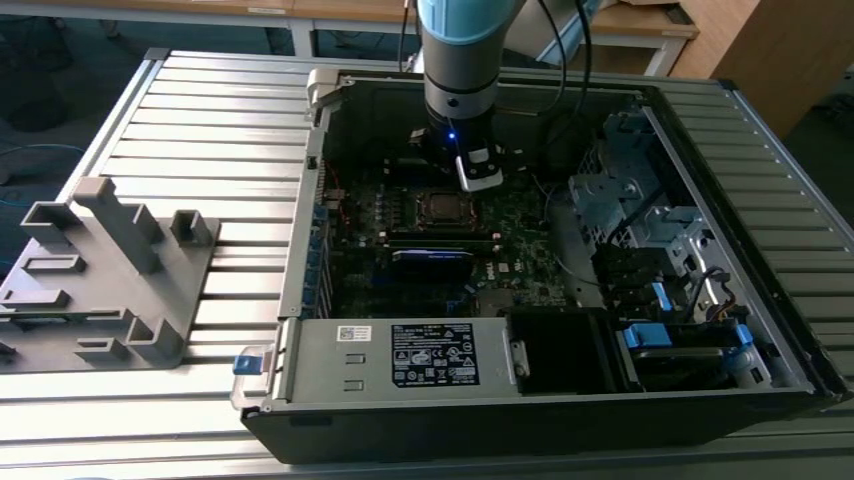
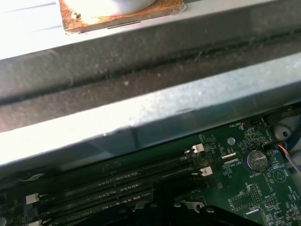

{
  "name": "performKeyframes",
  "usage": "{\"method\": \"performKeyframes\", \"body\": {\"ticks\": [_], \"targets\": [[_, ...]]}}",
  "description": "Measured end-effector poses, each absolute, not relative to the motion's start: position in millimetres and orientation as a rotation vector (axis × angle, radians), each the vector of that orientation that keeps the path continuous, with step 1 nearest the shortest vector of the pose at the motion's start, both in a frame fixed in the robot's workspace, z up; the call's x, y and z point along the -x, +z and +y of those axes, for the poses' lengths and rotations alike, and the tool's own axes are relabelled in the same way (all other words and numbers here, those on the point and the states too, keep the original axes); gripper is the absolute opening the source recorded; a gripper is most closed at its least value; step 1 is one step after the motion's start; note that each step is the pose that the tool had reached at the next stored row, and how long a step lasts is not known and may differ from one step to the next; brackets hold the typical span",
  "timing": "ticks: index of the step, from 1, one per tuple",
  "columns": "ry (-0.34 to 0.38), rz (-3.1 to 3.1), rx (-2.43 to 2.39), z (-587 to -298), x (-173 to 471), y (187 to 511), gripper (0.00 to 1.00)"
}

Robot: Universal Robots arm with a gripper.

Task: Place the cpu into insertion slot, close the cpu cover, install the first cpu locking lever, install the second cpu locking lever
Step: 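Install the first cpu locking lever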

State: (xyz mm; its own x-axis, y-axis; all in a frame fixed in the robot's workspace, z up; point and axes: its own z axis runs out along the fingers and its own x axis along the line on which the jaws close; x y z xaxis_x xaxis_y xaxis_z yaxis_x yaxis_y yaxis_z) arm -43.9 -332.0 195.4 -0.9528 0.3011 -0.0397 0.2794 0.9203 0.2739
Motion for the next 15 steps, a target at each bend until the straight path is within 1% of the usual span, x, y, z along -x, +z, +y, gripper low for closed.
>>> {"method": "performKeyframes", "body": {"ticks": [15], "targets": [[0.409,2.996,-0.451,-334.6,44.0,194.3,0.11]]}}
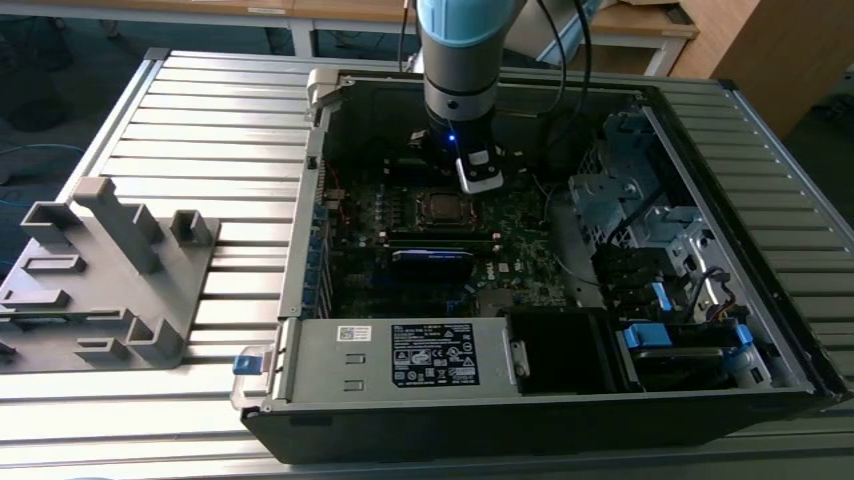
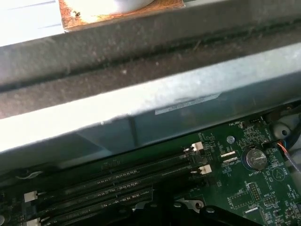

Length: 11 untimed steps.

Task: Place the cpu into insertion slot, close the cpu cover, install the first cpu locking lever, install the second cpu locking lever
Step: 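Install the first cpu locking lever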

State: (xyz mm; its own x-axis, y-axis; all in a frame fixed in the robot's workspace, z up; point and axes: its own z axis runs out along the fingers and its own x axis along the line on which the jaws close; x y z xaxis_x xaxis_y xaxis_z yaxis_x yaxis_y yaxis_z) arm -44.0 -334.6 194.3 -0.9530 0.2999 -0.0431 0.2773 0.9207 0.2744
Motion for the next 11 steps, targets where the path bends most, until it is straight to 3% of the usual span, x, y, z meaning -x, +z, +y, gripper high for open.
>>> {"method": "performKeyframes", "body": {"ticks": [11], "targets": [[0.410,2.993,-0.450,-337.0,44.0,190.4,0.11]]}}
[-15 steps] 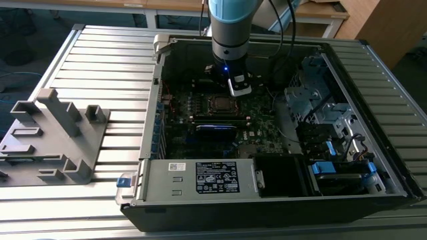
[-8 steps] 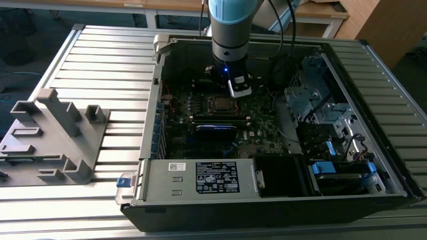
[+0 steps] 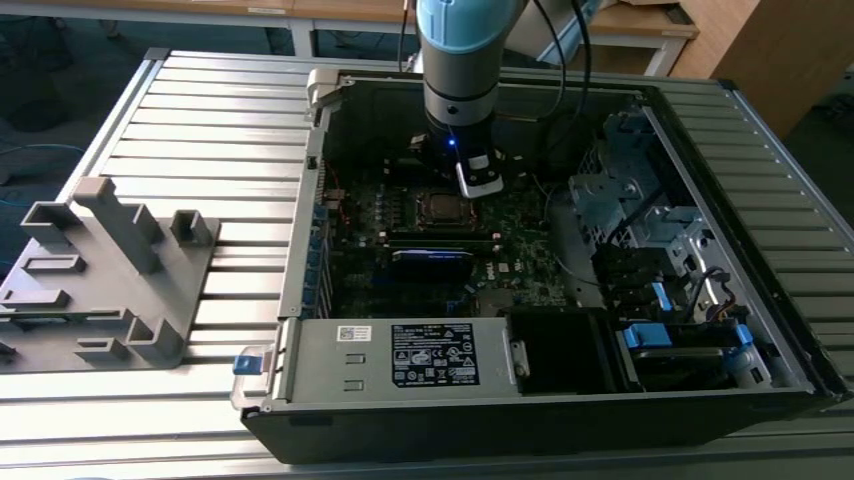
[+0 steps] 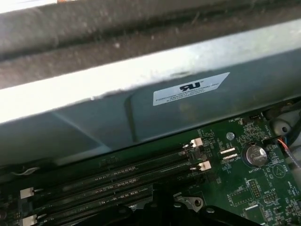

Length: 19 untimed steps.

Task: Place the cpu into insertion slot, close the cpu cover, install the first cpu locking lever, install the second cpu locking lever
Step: 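Install the first cpu locking lever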

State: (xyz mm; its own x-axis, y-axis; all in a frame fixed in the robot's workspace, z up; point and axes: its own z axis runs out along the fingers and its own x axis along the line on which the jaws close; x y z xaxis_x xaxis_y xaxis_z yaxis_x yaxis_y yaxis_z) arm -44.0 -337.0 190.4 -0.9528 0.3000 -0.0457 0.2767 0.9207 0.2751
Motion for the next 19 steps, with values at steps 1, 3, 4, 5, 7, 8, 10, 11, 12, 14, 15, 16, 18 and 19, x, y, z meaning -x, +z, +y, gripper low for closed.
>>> {"method": "performKeyframes", "body": {"ticks": [1,3,4,5,7,8,10,11,12,14,15,16,18,19], "targets": [[0.410,2.993,-0.450,-336.9,44.0,190.0,0.11],[0.410,2.993,-0.450,-336.9,44.0,189.9,0.11],[0.410,2.993,-0.450,-336.9,44.0,189.8,0.11],[0.410,2.993,-0.450,-336.9,44.0,189.9,0.11],[0.410,2.993,-0.450,-336.9,44.0,191.2,0.11],[0.410,2.993,-0.450,-336.9,44.0,192.7,0.11],[0.410,2.993,-0.450,-336.9,44.0,195.7,0.11],[0.410,2.993,-0.450,-336.9,44.0,196.8,0.11],[0.410,2.993,-0.450,-336.9,44.0,197.4,0.11],[0.418,2.991,-0.451,-336.9,44.7,197.5,0.11],[0.424,2.991,-0.453,-336.9,45.3,197.5,0.11],[0.431,2.990,-0.453,-336.8,45.8,197.5,0.11],[0.441,2.988,-0.455,-336.8,46.9,197.5,0.11],[0.445,2.988,-0.455,-336.8,47.2,197.5,0.11]]}}
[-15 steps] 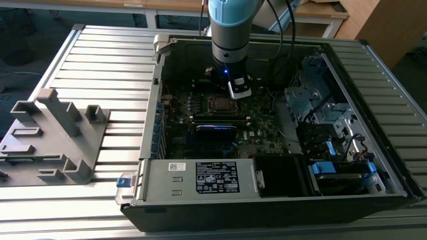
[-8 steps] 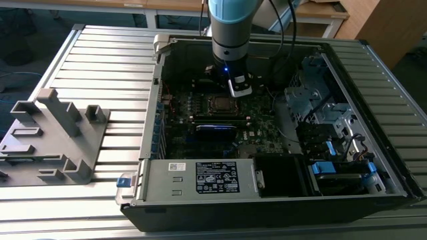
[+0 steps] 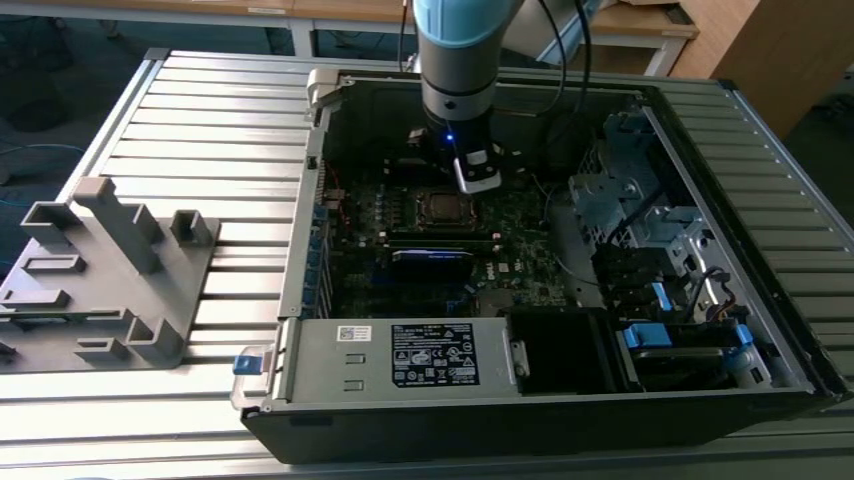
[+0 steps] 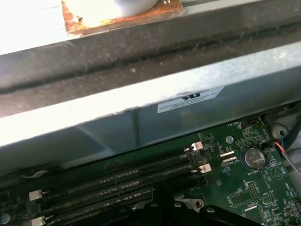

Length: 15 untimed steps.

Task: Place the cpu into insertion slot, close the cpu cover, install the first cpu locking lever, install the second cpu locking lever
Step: 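Install the first cpu locking lever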

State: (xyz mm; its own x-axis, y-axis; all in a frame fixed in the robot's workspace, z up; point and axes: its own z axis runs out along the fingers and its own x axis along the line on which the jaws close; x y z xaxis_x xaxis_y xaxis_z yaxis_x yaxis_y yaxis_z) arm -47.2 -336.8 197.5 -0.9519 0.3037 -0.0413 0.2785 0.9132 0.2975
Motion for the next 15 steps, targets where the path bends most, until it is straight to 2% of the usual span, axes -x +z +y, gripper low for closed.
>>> {"method": "performKeyframes", "body": {"ticks": [11,15], "targets": [[0.454,2.967,-0.449,-336.8,48.0,195.5,0.11],[0.401,2.969,-0.445,-336.8,48.0,195.3,0.11]]}}
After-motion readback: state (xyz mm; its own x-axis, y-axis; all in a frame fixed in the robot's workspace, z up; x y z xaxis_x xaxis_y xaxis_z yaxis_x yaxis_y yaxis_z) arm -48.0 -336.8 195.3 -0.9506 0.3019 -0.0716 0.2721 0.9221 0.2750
